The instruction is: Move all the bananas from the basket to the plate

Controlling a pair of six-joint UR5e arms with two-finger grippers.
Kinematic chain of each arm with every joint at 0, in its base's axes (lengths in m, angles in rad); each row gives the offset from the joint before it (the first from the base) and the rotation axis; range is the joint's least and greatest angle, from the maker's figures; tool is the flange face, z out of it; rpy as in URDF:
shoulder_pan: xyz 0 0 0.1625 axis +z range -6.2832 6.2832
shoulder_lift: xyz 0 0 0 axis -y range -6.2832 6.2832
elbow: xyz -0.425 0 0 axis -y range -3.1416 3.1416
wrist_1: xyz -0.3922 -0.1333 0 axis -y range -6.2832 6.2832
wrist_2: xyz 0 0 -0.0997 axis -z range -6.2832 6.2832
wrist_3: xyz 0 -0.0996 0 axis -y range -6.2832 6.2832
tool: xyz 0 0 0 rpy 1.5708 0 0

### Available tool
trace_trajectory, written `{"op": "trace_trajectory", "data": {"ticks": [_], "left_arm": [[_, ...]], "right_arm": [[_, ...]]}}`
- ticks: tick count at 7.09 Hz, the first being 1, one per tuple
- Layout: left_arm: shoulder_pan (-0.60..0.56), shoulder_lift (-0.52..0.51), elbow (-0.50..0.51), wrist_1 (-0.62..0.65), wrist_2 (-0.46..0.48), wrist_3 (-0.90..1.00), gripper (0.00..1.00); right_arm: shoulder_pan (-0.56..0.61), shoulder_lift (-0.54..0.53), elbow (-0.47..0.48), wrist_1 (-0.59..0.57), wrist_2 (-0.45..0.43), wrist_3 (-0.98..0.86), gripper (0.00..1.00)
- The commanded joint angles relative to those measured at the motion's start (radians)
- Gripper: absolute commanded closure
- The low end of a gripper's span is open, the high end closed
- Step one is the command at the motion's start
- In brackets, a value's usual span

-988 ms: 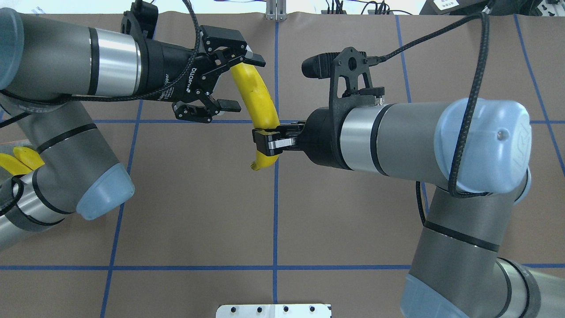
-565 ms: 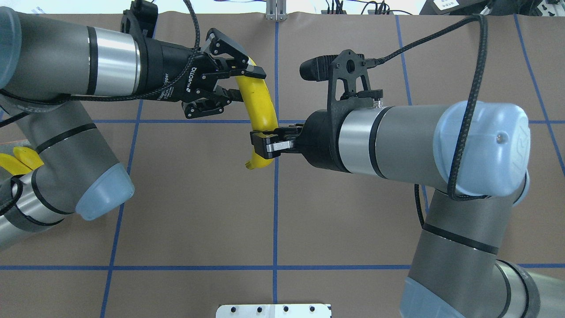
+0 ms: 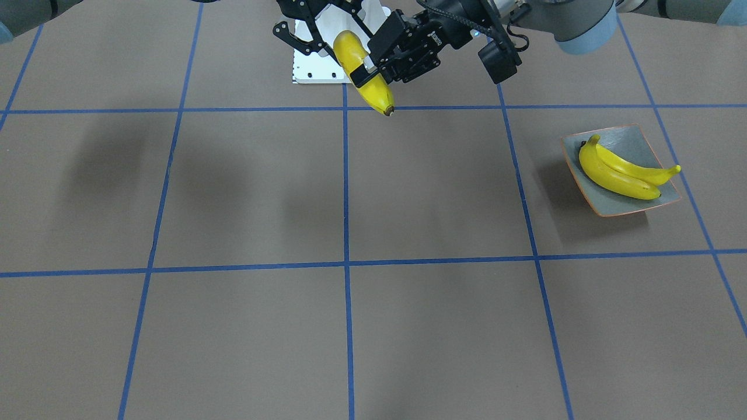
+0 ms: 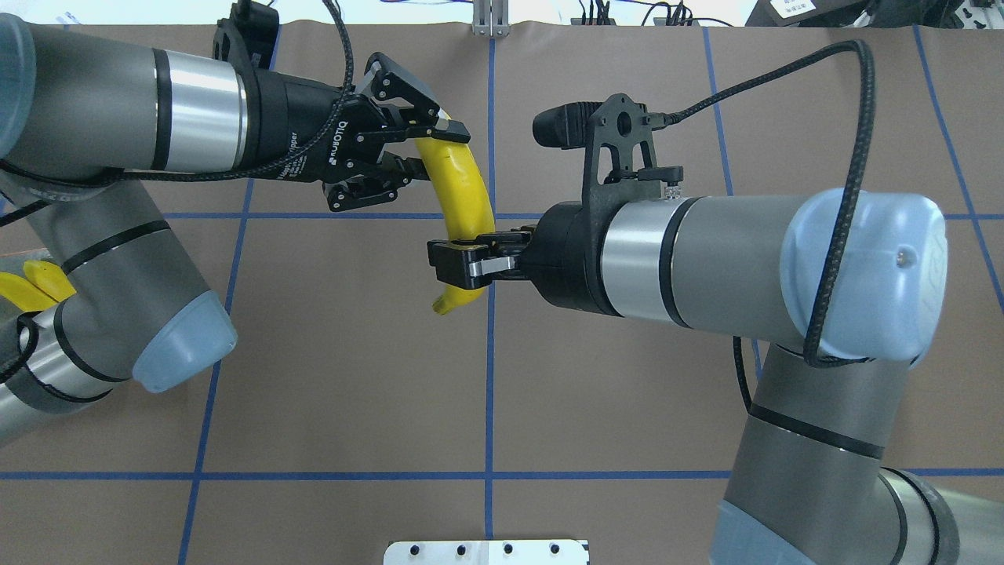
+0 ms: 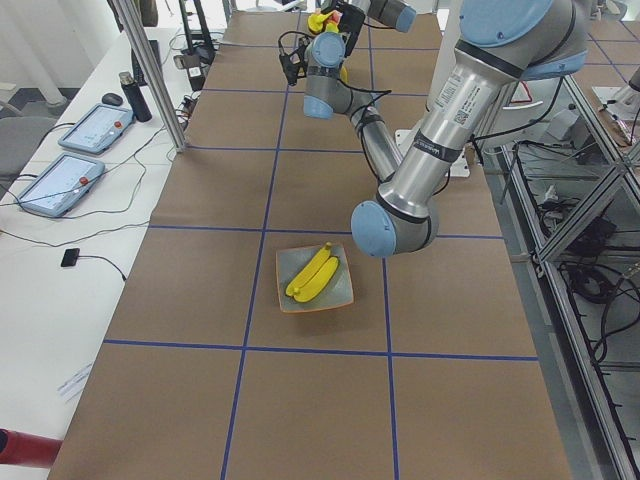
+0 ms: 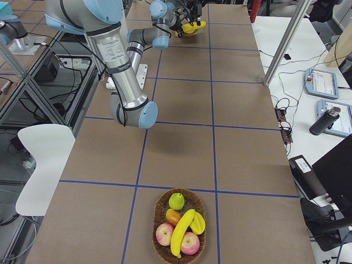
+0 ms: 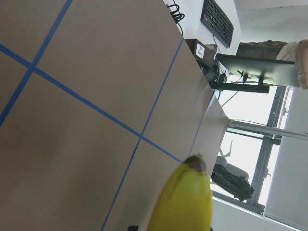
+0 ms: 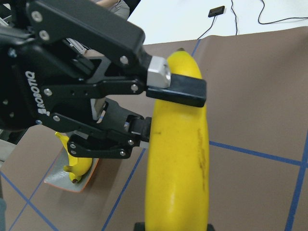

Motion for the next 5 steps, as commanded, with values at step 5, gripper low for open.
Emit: {"op": "trace_trajectory", "data": {"ticks": [5], "left_arm": [[-0.021, 0.077, -0.014, 0.001, 0.0, 0.024, 1.0]], "right_arm": [[0.264, -0.087, -0.048, -0.012, 0.277, -0.001, 0.0]]}}
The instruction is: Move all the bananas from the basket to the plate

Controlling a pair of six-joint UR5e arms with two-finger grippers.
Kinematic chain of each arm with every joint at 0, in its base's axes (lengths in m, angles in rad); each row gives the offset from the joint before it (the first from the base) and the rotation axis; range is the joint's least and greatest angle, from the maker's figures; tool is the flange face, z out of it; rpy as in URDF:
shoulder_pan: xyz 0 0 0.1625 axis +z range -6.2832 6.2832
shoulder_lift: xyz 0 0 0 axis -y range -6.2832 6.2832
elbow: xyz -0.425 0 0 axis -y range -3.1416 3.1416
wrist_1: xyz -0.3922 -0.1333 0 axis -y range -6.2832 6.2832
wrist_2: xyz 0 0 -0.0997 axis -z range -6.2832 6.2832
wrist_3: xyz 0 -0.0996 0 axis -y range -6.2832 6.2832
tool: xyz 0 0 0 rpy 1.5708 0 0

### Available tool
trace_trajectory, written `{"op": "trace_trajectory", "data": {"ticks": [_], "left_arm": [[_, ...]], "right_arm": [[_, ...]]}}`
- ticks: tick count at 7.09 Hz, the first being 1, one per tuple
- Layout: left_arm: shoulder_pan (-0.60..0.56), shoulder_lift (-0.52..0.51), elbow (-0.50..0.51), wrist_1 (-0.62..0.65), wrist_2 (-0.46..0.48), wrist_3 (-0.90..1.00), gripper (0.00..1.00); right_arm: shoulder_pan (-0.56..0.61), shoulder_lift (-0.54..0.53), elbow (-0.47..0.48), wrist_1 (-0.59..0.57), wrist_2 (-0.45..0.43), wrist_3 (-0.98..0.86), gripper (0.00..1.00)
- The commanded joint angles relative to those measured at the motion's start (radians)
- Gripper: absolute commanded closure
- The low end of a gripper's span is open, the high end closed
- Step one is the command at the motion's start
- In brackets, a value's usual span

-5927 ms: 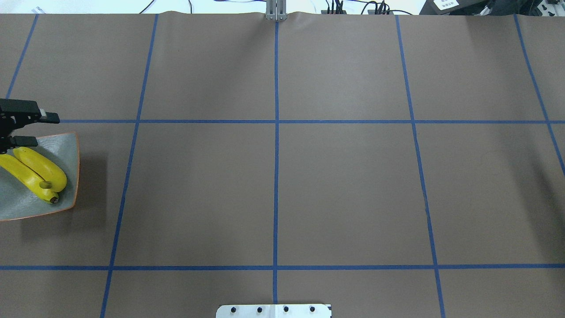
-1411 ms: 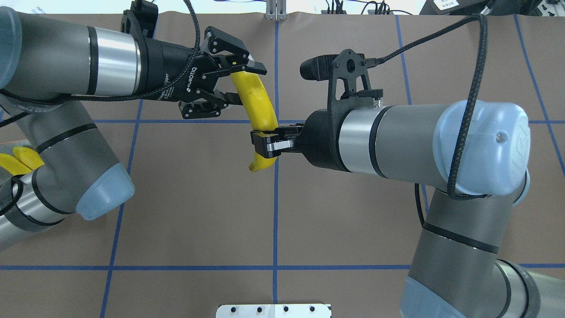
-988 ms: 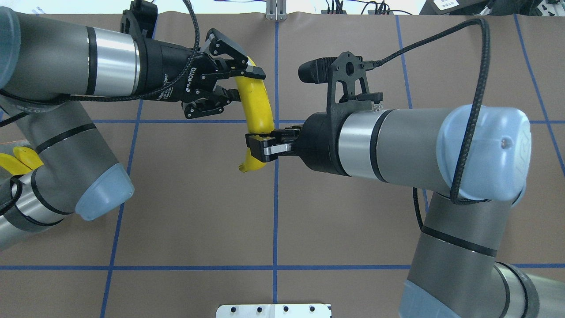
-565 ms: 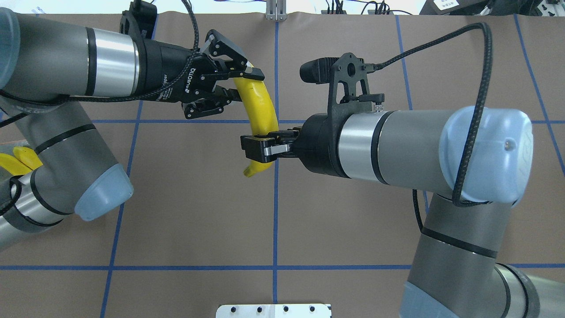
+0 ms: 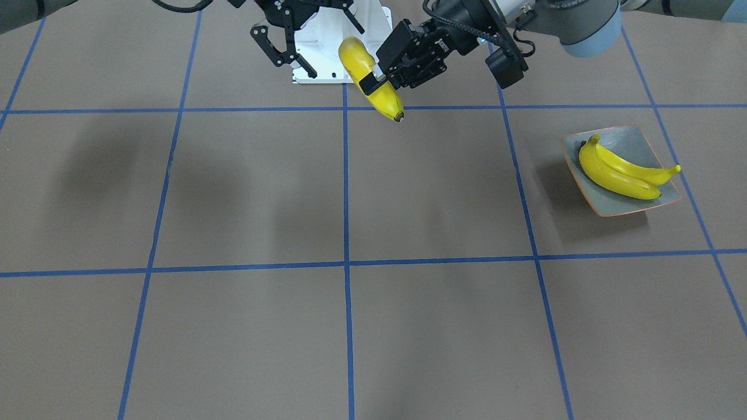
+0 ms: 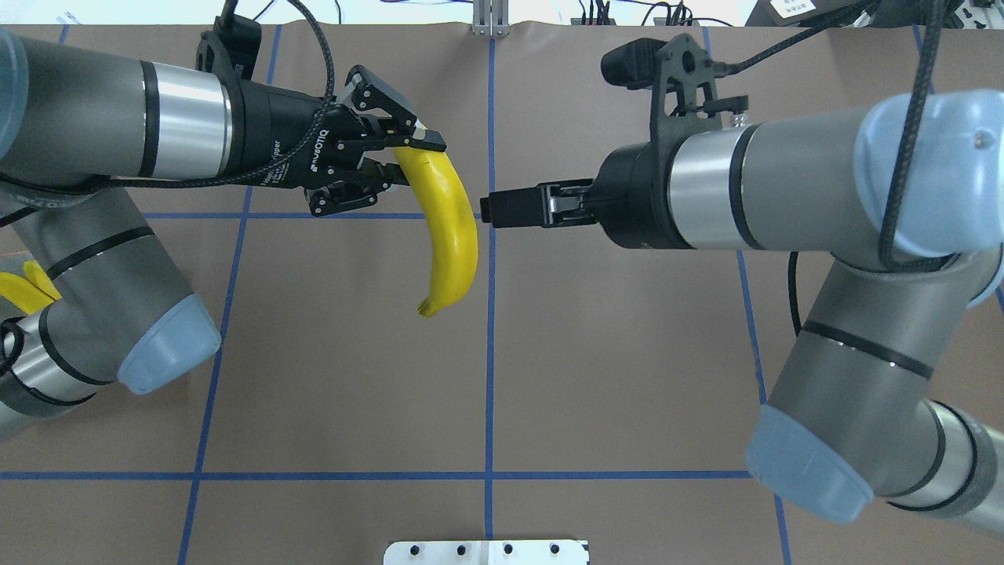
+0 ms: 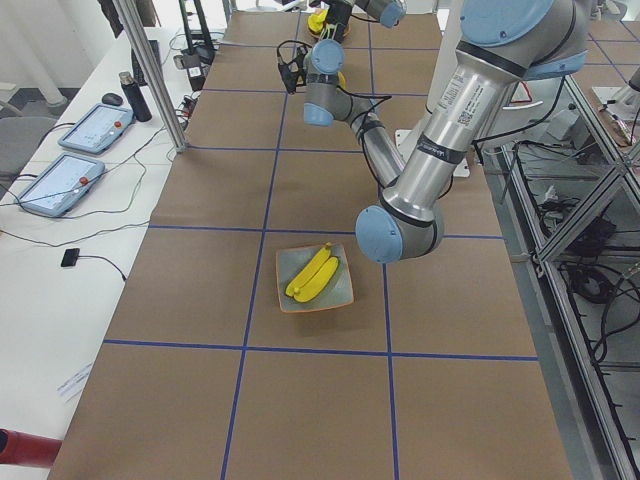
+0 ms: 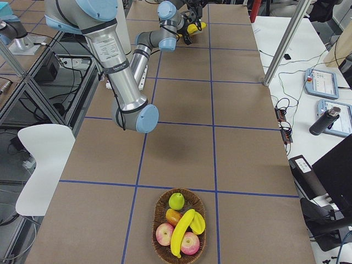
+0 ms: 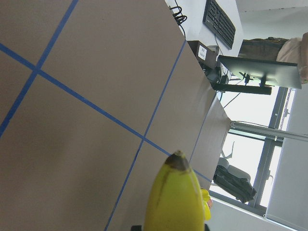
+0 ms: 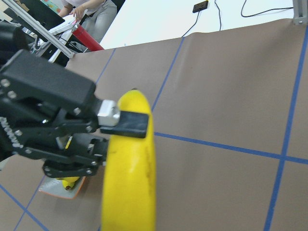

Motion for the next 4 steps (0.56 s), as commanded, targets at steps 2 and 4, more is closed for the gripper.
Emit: {"op": "trace_trajectory", "data": {"ticks": [2, 4], "left_arm": [[-0.026, 0.154, -0.09, 0.006, -0.008, 0.084, 1.0], [-0.058, 0.27, -0.13, 0.007, -0.012, 0.141, 1.0]], "right_arm": [[0.252, -0.058, -0.172, -0.001, 0.263, -0.084, 0.0], [0.375, -0.201, -0.203, -0.002, 0.351, -0.295, 0.0]]}}
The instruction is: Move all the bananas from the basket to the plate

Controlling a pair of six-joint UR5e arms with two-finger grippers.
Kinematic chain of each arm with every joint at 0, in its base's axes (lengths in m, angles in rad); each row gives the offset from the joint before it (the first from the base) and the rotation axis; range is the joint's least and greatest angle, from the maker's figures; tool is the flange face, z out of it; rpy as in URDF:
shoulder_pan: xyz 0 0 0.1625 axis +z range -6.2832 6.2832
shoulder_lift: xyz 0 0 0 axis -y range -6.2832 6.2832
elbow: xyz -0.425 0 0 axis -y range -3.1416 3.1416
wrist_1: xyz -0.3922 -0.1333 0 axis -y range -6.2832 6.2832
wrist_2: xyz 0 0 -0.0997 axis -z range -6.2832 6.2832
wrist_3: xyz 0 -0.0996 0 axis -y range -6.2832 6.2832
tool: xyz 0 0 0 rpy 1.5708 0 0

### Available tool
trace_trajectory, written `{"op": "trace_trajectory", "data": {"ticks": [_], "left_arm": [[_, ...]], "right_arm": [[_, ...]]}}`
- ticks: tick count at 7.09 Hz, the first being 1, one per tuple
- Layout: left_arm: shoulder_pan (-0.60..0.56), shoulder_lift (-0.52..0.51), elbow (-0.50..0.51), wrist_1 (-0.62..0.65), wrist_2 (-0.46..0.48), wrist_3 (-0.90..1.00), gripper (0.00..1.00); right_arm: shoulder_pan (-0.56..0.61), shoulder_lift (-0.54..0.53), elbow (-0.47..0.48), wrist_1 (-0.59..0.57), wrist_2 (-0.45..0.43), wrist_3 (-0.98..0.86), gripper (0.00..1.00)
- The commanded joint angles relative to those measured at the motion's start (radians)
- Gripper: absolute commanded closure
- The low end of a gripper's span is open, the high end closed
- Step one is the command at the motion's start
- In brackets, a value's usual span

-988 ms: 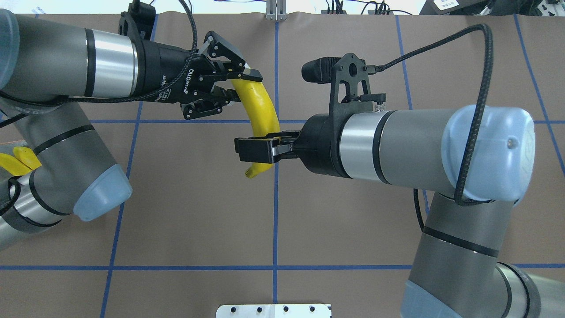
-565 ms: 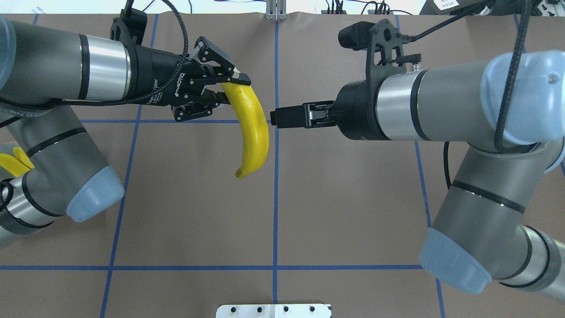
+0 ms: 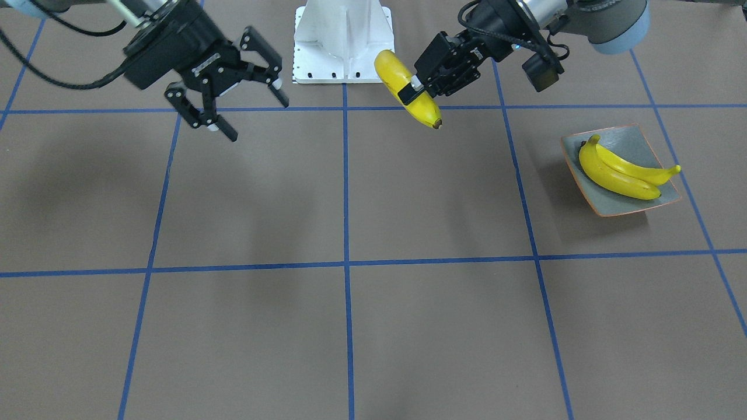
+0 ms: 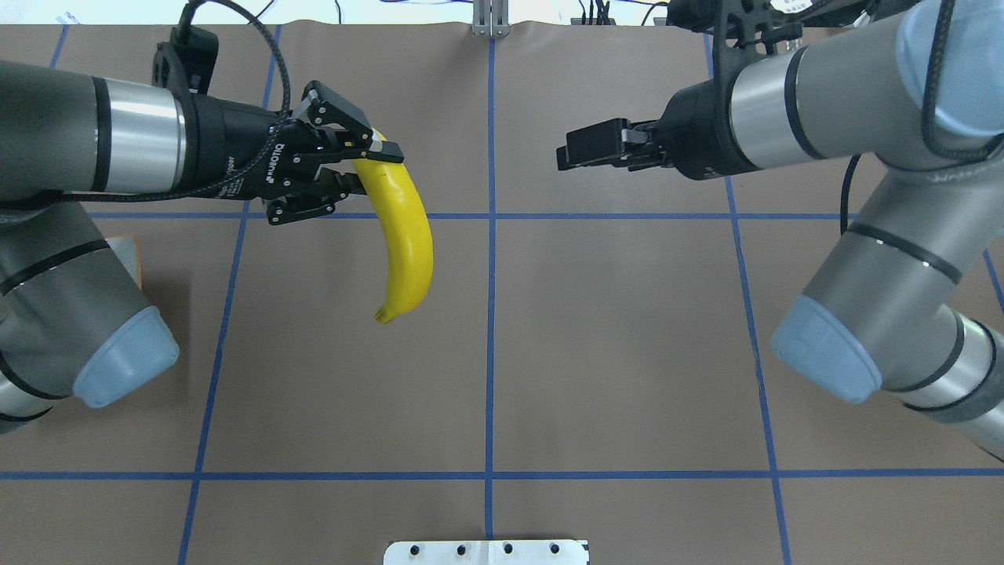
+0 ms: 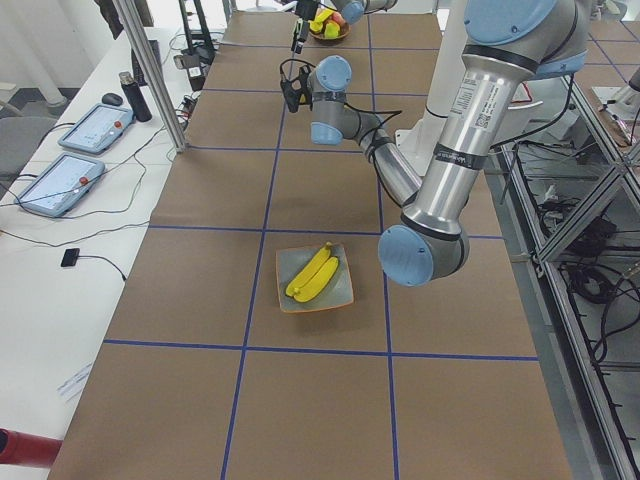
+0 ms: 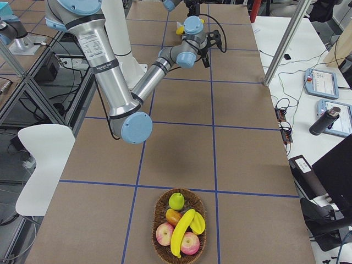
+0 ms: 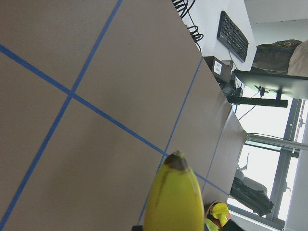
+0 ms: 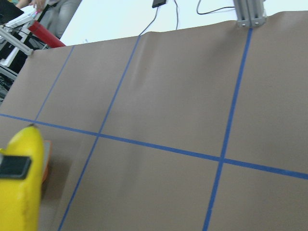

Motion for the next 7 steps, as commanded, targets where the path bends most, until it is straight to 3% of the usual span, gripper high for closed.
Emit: {"op": "trace_trajectory", "data": {"ticks": [1, 5, 7], "left_arm": [[-0.045, 0.144, -0.036, 0.002, -0.007, 0.101, 1.0], [-0.149, 0.377, -0.014, 0.011, -0.019, 0.437, 1.0], [-0.224, 0.46, 0.012, 0.024, -0.078, 0.643, 1.0]], "right_arm": [[0.139, -0.106, -0.075, -0.001, 0.108, -0.201, 0.0], [0.349, -0.275, -0.215, -0.001, 0.188, -0.705, 0.0], [0.428, -0.298, -0.301, 0.0, 0.215, -0.899, 0.0]]}}
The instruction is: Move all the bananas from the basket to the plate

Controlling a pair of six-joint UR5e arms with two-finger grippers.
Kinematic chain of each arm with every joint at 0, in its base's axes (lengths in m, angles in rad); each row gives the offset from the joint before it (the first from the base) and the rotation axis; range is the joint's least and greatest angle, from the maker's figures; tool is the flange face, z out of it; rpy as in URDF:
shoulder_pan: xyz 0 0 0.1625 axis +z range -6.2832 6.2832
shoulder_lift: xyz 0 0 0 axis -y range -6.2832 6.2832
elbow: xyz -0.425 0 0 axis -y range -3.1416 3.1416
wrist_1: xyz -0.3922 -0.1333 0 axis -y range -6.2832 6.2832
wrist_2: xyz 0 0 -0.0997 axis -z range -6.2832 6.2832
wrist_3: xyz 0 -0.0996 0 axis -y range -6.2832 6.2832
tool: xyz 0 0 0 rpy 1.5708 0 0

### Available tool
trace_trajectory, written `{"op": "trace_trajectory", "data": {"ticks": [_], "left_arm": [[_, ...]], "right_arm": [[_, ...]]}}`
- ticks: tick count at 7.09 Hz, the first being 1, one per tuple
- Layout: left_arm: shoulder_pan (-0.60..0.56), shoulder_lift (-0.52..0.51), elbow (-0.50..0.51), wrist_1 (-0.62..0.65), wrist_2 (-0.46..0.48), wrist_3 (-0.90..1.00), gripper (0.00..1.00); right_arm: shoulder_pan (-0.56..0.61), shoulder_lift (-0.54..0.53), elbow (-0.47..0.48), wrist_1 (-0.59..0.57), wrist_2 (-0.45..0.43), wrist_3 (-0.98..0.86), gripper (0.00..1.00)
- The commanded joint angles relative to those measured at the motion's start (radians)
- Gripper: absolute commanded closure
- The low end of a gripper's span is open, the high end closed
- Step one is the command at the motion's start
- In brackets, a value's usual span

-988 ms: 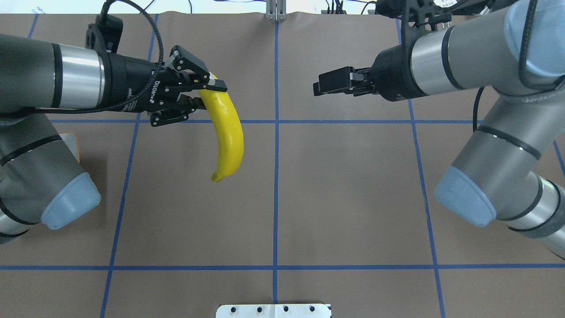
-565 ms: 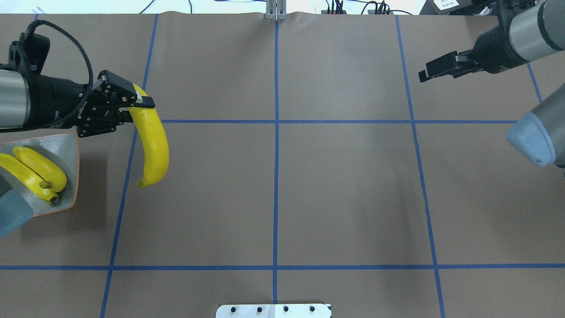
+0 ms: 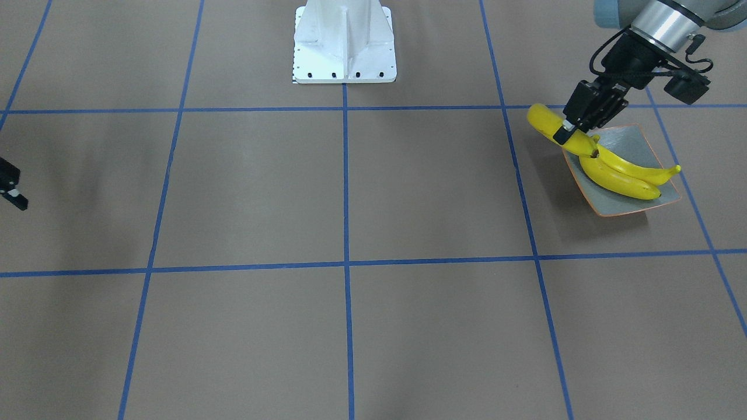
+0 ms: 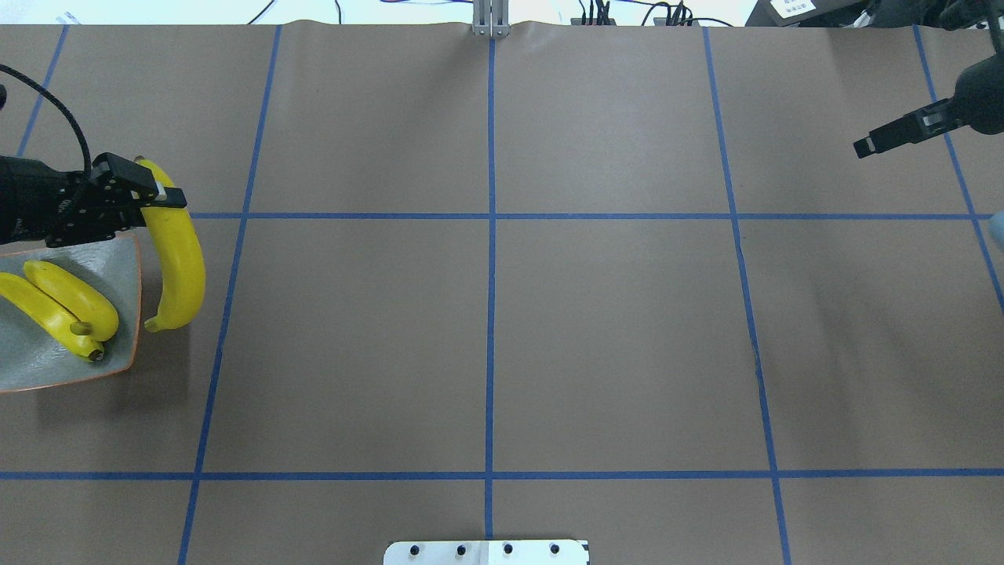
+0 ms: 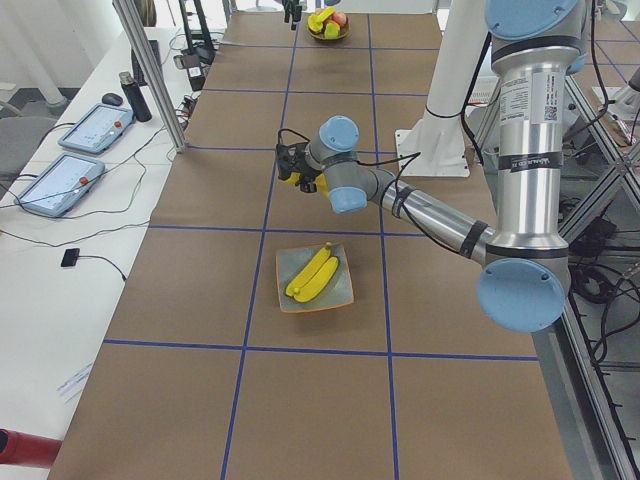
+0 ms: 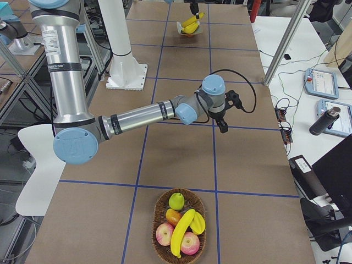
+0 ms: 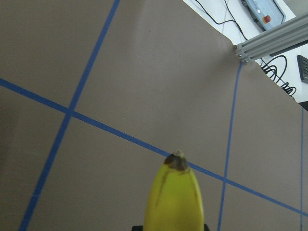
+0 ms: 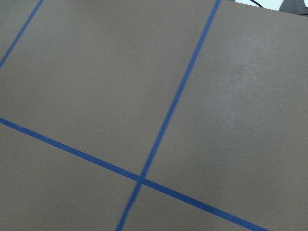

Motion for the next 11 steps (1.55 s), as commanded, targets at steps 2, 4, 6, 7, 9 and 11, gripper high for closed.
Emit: {"op": "trace_trajectory", "data": {"ticks": [2, 4, 6, 7, 9, 11], "left_arm": [[-0.121, 0.098, 0.063, 0.012, -0.066, 0.325, 1.0], [-0.117, 0.078, 0.148, 0.024, -0.051, 0.343, 1.0], [-0.115, 0.051, 0.231, 0.025, -0.052, 0.343, 1.0], [-0.115, 0.061, 0.237, 0.023, -0.052, 0.343, 1.0], [-0.112, 0.071, 0.255, 0.015, -0.05, 0.346, 0.65], [-0.109, 0.071, 0.255, 0.011, -0.052, 0.348, 0.3]], "right_arm": [[0.049, -0.014, -0.063, 0.007, 0.015, -0.124, 0.0], [0.049, -0.012, -0.066, 0.009, 0.015, -0.124, 0.0], [0.049, -0.012, -0.066, 0.01, 0.013, -0.124, 0.0], [0.049, -0.012, -0.066, 0.01, 0.013, -0.124, 0.0], [0.049, -0.009, -0.066, 0.009, 0.012, -0.124, 0.0], [0.049, -0.007, -0.066, 0.004, 0.012, -0.124, 0.0]]}}
